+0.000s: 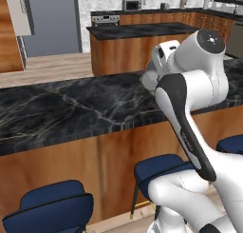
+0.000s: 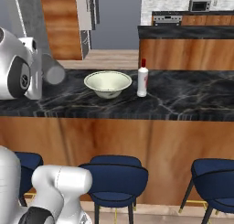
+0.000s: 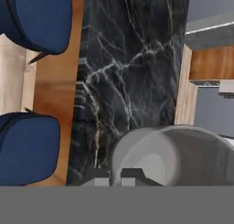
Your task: There is a bowl on the dining counter. Grab a lemon wedge from the fridge and place it in the bowl. Then get the liquor bottle and glass cup from the cabinet and place them next to the bowl.
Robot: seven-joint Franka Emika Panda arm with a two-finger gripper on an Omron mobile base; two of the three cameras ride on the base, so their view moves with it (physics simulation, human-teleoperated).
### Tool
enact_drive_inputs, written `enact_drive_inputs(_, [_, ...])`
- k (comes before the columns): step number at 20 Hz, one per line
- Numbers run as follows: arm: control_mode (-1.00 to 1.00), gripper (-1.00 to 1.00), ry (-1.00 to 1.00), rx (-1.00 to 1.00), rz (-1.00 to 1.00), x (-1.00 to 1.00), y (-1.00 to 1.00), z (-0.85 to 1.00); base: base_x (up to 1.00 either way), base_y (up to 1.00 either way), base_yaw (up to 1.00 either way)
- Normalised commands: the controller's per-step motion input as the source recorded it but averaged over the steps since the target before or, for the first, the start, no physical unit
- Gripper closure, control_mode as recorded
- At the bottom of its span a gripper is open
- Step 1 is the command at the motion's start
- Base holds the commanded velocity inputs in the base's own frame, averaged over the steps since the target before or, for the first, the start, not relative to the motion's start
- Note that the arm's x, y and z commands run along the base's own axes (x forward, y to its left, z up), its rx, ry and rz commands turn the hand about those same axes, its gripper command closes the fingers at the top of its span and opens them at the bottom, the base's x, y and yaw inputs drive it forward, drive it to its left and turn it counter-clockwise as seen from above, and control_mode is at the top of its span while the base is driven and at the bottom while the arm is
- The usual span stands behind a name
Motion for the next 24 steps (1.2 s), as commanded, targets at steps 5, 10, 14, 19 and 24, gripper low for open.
enact_drive_inputs(5, [-1.0, 1.0, 0.29, 0.02, 0.0, 0.81, 0.26, -0.1, 0.0, 0.0, 0.0])
enact_drive_inputs(10, [-1.0, 1.0, 0.2, 0.01, 0.02, 0.33, 0.0, -0.26, 0.0, 0.0, 0.0])
enact_drive_inputs(14, [-1.0, 1.0, 0.09, 0.0, 0.0, 0.2, 0.0, -0.28, 0.0, 0.0, 0.0])
enact_drive_inputs(19, [-1.0, 1.0, 0.04, 0.0, 0.0, 0.3, 0.0, -0.33, 0.0, 0.0, 0.0])
enact_drive_inputs(24, [-1.0, 1.0, 0.05, 0.0, 0.0, 0.45, 0.0, -0.35, 0.0, 0.0, 0.0])
